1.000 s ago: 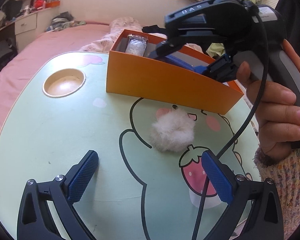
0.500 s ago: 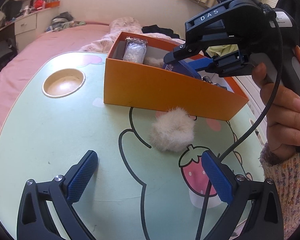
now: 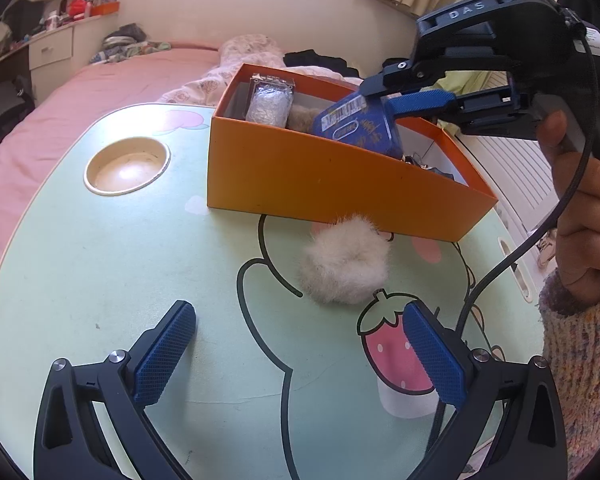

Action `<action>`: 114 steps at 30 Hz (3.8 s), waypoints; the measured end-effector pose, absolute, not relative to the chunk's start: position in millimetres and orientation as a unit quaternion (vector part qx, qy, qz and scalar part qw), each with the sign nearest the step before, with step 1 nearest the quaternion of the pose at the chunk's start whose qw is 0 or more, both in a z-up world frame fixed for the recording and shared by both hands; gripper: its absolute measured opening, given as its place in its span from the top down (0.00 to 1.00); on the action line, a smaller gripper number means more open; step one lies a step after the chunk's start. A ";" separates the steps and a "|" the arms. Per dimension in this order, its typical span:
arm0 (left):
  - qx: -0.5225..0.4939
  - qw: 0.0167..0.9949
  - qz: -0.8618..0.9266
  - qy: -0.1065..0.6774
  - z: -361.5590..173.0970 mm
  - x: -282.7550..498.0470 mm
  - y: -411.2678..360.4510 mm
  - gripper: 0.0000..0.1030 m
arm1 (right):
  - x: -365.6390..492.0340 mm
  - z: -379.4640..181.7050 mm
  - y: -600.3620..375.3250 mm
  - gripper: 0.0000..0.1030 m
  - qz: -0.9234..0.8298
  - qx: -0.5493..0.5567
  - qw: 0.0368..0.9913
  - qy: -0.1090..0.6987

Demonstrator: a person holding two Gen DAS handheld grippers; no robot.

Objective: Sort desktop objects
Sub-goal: 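Lift the blue tin out and set it on the desk with the right gripper, then reach into the box and grasp the cartoon figurine keychain with the left gripper, then lift the figurine out and release it beside the blue tin with the left gripper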

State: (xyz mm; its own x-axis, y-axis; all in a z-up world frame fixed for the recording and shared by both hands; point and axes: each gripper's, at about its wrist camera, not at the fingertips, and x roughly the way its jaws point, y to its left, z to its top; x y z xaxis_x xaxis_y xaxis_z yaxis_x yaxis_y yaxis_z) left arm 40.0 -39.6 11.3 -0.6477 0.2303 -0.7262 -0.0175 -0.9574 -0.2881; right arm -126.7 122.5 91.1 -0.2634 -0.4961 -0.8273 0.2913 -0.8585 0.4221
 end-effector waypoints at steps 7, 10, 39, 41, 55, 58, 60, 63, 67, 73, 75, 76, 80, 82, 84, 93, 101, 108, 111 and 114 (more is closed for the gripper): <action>-0.414 0.069 0.899 -0.128 11.0 39.0 -39.9 0.00 | -119.9 114.6 142.6 0.79 -0.804 0.524 0.257 -0.112; -0.414 0.069 0.898 -0.128 11.0 39.3 -40.0 0.00 | -113.8 123.4 151.2 0.79 -0.811 0.513 0.256 -0.115; -0.417 0.063 0.899 -0.116 9.0 39.9 -39.7 0.00 | -44.4 32.1 229.0 0.78 -0.761 0.540 0.294 -0.207; -0.417 0.063 0.899 -0.116 9.0 40.2 -39.8 0.00 | -44.2 33.8 235.5 0.77 -0.785 0.528 0.263 -0.189; -0.420 0.058 0.900 -0.107 8.6 42.2 -37.9 0.00 | 45.0 32.9 207.2 0.37 -0.857 0.481 0.183 0.030; -0.419 0.058 0.900 -0.107 8.5 42.3 -37.9 0.00 | 57.7 25.4 199.9 0.37 -0.857 0.479 0.184 0.042; -0.419 0.058 0.900 -0.107 8.5 42.6 -38.2 0.00 | 62.5 22.8 196.7 0.35 -0.858 0.475 0.189 0.047; -0.420 0.058 0.900 -0.106 8.8 42.3 -37.3 0.00 | 66.0 19.2 186.5 0.27 -0.863 0.465 0.181 0.074; -0.420 0.057 0.900 -0.106 8.8 42.1 -36.4 0.00 | 68.7 13.1 179.4 0.12 -0.869 0.452 0.175 0.099; -0.420 0.057 0.900 -0.105 9.2 41.9 -36.2 0.00 | 63.8 8.8 186.9 0.00 -0.873 0.452 0.159 0.089; -0.420 0.060 0.899 -0.109 9.6 42.2 -38.4 0.00 | 64.2 8.6 186.5 0.00 -0.874 0.452 0.158 0.089; -0.418 0.061 0.899 -0.116 11.3 43.2 -40.7 0.01 | 64.3 8.3 186.7 0.00 -0.874 0.451 0.158 0.088; -0.370 0.049 0.920 -0.116 37.5 53.3 -47.2 0.01 | 64.3 8.5 187.1 0.00 -0.874 0.451 0.158 0.088; -0.361 0.051 0.926 -0.102 53.5 54.9 -44.6 0.01 | 64.3 8.4 187.3 0.00 -0.874 0.451 0.158 0.088; -0.364 0.081 0.921 -0.110 69.5 51.0 -41.9 0.05 | 64.3 8.3 187.0 0.00 -0.874 0.451 0.158 0.088; -0.416 0.165 0.887 -0.114 106.4 -46.1 -9.1 0.65 | 64.5 8.4 187.0 0.00 -0.874 0.450 0.158 0.088; -0.521 0.152 0.838 -0.063 61.5 -108.1 46.3 0.70 | 64.9 8.4 186.7 0.00 -0.874 0.450 0.158 0.088; -0.542 0.137 0.823 -0.099 44.4 -125.5 40.5 0.66 | 64.7 8.4 186.5 0.00 -0.874 0.450 0.158 0.088; -0.552 0.130 0.815 -0.116 40.7 -130.3 36.2 0.52 | 64.8 8.2 186.6 0.00 -0.875 0.450 0.157 0.088; -0.559 0.138 0.807 -0.133 35.8 -130.5 31.3 0.51 | 64.9 8.0 186.7 0.00 -0.875 0.450 0.157 0.088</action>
